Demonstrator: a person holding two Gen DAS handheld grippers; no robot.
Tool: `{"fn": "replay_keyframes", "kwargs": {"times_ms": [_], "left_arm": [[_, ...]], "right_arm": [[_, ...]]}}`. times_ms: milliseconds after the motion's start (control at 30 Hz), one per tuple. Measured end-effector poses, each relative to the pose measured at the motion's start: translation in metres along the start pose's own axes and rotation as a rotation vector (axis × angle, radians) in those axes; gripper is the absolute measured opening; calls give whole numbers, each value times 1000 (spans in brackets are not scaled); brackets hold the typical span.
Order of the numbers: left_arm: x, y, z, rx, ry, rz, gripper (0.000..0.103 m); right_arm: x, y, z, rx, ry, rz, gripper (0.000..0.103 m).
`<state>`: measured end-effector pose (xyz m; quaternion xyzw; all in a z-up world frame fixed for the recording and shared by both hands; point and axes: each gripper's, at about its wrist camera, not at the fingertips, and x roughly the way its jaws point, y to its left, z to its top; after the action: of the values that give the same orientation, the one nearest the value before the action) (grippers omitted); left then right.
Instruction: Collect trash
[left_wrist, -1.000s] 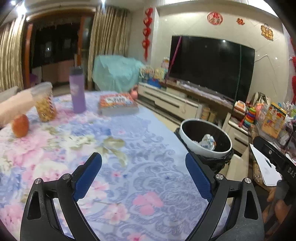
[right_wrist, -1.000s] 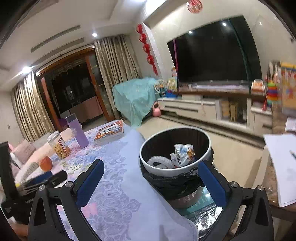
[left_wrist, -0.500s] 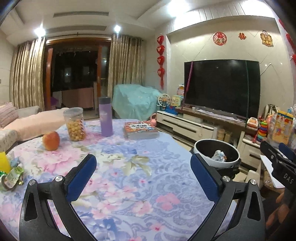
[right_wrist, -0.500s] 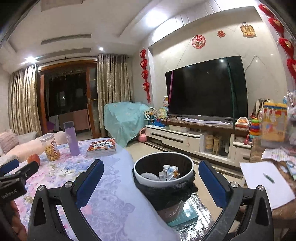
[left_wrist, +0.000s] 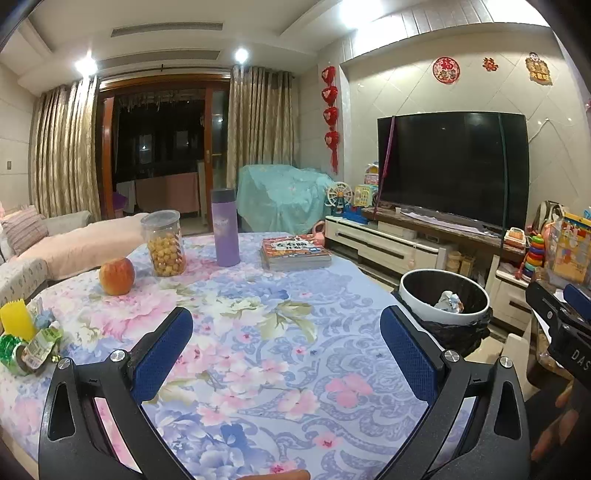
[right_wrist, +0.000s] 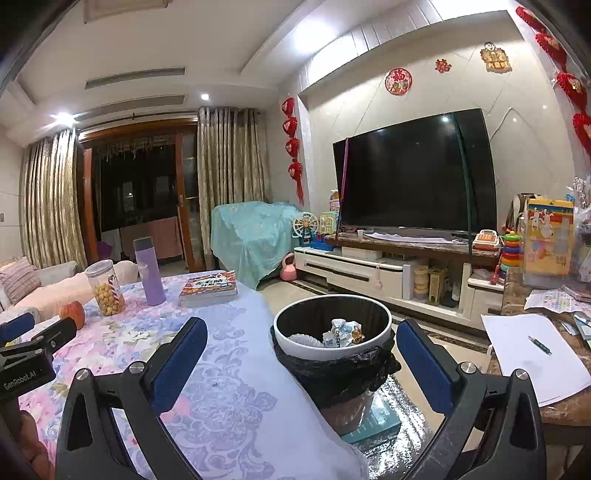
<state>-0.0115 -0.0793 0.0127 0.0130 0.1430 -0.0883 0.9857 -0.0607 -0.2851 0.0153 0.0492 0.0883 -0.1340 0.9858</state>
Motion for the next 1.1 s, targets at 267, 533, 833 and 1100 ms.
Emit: {"fn": "replay_keyframes", "kwargs": {"times_ms": [267, 533, 833, 1100], "left_arm": [[1, -4, -1, 6, 1, -6, 103], [-1, -4, -2, 5, -14, -8, 103], [-1, -4, -4, 6, -7, -14, 103], [1, -2, -3, 3, 0, -12, 103]], "right_arm": [[1, -2, -2, 9, 4, 8, 103], [0, -1, -3, 17, -5, 16, 103], [-1, -2, -4, 20, -5, 19, 103], [-1, -1, -4, 16, -4, 20, 103]]}}
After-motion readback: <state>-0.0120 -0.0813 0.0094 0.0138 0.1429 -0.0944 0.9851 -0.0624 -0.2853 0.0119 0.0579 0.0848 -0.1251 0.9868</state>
